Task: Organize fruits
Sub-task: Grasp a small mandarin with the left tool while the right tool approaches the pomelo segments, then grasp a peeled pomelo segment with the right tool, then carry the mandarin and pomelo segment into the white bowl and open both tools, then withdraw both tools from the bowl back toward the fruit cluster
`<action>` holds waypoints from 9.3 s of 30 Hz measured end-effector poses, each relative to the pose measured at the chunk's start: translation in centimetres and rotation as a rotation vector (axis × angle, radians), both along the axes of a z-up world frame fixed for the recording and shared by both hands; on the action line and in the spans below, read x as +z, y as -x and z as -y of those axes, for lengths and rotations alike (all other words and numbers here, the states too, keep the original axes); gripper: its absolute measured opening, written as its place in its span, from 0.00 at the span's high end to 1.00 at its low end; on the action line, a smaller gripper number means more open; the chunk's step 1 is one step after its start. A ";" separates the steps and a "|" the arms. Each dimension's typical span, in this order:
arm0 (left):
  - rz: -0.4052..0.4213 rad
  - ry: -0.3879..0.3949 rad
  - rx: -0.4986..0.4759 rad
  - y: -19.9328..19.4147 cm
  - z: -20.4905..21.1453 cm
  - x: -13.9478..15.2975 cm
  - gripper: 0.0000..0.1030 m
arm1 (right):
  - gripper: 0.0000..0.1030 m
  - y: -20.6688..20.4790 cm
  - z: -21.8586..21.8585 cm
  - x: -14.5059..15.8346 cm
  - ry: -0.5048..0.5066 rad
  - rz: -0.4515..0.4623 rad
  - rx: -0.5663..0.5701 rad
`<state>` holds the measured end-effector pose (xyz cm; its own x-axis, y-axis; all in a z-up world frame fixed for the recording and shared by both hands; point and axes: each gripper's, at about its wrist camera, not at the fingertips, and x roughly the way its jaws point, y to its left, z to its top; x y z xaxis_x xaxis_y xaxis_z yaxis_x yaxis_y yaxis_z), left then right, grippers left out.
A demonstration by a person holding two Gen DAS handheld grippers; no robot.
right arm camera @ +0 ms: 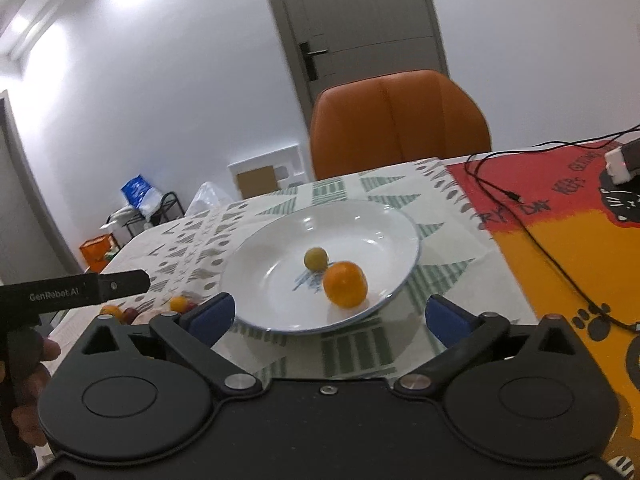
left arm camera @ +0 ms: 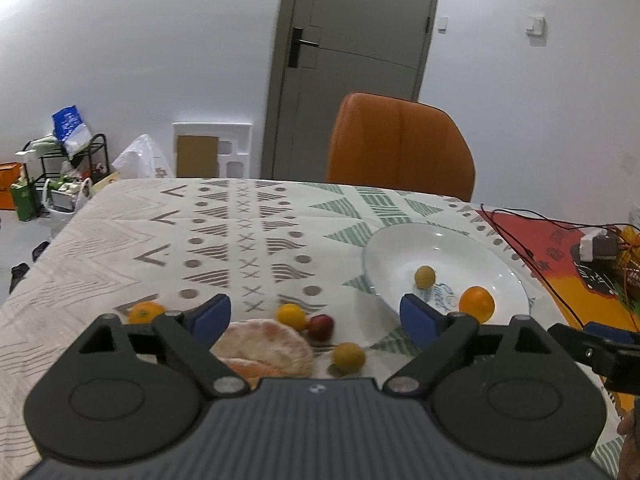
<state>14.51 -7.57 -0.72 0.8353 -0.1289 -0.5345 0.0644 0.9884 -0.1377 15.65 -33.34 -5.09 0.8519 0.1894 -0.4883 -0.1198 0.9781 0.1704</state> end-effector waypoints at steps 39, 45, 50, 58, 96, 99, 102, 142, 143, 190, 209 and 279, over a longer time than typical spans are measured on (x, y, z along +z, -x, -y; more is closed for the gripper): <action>-0.059 0.026 0.003 3.9 -5.5 -4.4 0.12 | 0.00 1.3 -7.0 -1.3 0.049 -0.044 0.211; -0.077 0.051 -0.013 3.6 -6.0 -5.2 0.21 | 0.00 1.0 -8.2 -1.6 0.045 -0.044 0.242; -0.111 0.078 -0.023 2.9 -5.8 -6.2 0.45 | 0.09 0.3 -9.2 -2.0 0.039 -0.051 0.271; -0.114 0.074 -0.011 2.0 -5.6 -7.1 0.68 | 0.22 -0.6 -10.5 -3.1 0.036 -0.087 0.309; -0.120 0.119 0.124 3.1 -12.6 -6.5 0.79 | 0.69 -3.3 -18.8 -6.1 0.033 -0.199 0.515; -0.112 0.115 0.131 3.2 -12.7 -6.4 0.79 | 0.66 -3.2 -18.8 -6.0 0.041 -0.196 0.513; -0.112 0.110 0.141 3.1 -12.8 -6.3 0.79 | 0.56 -3.5 -19.0 -6.0 0.065 -0.182 0.502; -0.049 0.105 0.079 2.9 -9.8 -3.7 0.79 | 0.68 -2.7 -17.7 -3.2 0.094 -0.056 0.474; -0.046 0.102 0.073 2.8 -9.5 -3.6 0.79 | 0.68 -2.6 -17.3 -3.0 0.090 -0.050 0.467; -0.008 -0.028 -0.196 -4.3 6.3 -2.9 0.79 | 0.68 -2.5 0.9 -1.7 -0.037 0.049 0.101; -0.027 0.005 -0.190 -6.1 7.2 -3.0 0.66 | 0.68 -4.2 2.6 -2.2 -0.031 0.043 0.032; 0.045 0.035 0.216 3.7 -13.6 0.5 0.04 | 0.00 -1.1 -8.9 0.1 0.002 0.093 0.223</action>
